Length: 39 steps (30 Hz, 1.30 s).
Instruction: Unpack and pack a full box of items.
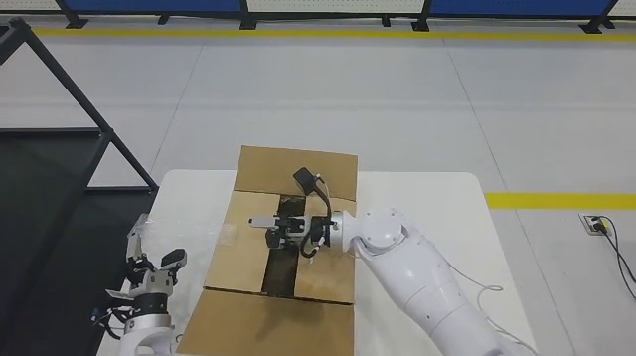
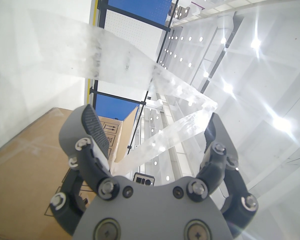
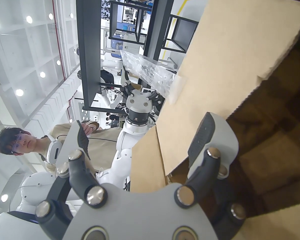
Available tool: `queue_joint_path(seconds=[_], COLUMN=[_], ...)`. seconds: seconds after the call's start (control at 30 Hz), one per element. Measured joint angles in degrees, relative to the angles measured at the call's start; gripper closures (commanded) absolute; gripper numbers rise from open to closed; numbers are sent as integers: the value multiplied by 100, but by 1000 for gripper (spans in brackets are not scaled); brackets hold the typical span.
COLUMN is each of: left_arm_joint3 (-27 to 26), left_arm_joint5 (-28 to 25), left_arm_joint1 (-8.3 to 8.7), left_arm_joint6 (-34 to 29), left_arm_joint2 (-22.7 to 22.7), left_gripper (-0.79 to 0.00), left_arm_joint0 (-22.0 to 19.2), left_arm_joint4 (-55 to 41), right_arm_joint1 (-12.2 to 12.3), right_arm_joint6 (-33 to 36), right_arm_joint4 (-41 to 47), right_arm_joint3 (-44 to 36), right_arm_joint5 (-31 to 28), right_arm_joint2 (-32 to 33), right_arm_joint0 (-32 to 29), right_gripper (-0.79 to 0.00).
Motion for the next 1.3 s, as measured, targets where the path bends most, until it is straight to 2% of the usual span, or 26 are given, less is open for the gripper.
queue_joint_path(seconds=[0.27, 0.57, 1.3], left_arm_joint3=[6, 74, 140], left_arm_joint5=[-6, -27, -12], left_arm_joint1=[-24, -53, -112], left_arm_joint6=[14, 20, 4], left_arm_joint2=[11, 57, 81], left_gripper=[-785, -785, -785], left_arm_joint0=[4, -31, -101], left_arm_joint4=[18, 44, 57], right_arm_joint1=[-130, -389, -1037], right_arm_joint6=[-121, -208, -259], right_arm_joint4=[206, 426, 579], right_arm_joint3=[-144, -3, 1210], right_arm_joint5=[10, 65, 34], right_arm_joint2=[-65, -304, -659], right_arm_joint0=[12, 144, 765], right_gripper=[-785, -785, -785])
